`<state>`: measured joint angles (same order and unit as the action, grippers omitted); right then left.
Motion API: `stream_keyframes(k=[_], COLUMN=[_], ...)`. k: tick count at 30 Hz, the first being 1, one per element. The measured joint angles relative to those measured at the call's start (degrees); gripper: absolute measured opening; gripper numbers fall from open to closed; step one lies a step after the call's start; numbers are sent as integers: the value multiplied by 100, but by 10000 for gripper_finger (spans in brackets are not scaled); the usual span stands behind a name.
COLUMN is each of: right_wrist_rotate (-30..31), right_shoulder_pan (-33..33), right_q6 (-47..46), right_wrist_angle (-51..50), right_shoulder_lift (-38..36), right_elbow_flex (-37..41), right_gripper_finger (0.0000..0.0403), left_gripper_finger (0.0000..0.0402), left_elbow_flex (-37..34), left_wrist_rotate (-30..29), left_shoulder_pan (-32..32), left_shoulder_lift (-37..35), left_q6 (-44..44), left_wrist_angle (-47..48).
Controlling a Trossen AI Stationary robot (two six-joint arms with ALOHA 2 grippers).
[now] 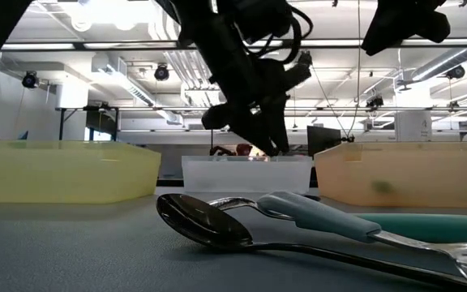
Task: Sort silverware by color (type)
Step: Put the blue spoon into the yellow bin
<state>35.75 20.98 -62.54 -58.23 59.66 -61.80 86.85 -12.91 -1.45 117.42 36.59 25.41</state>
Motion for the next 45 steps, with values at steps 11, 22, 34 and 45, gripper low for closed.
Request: stream_keyframes(k=[11, 22, 34, 45], right_wrist_rotate=[-184, -191, -189, -189], right_shoulder_pan=[0, 1, 0, 1], right_q6=[59, -46, -42, -45], right_wrist_angle=[-59, -191, -190, -188], right_shoulder_lift=[0, 0, 0, 0], right_elbow_flex=[0, 2, 2, 2], right_gripper_finger=[68, 68, 68, 68], left_gripper_finger=[107, 115, 196, 199], left_elbow_flex=[13, 13, 13, 13], left_wrist_rotate=[300, 633, 85, -320], left_shoulder_pan=[-306, -306, -287, -280], left_shoulder_lift=[474, 592, 610, 635], left_q6=[352, 176, 268, 445], left_wrist_angle=[-505, -796, -848, -833])
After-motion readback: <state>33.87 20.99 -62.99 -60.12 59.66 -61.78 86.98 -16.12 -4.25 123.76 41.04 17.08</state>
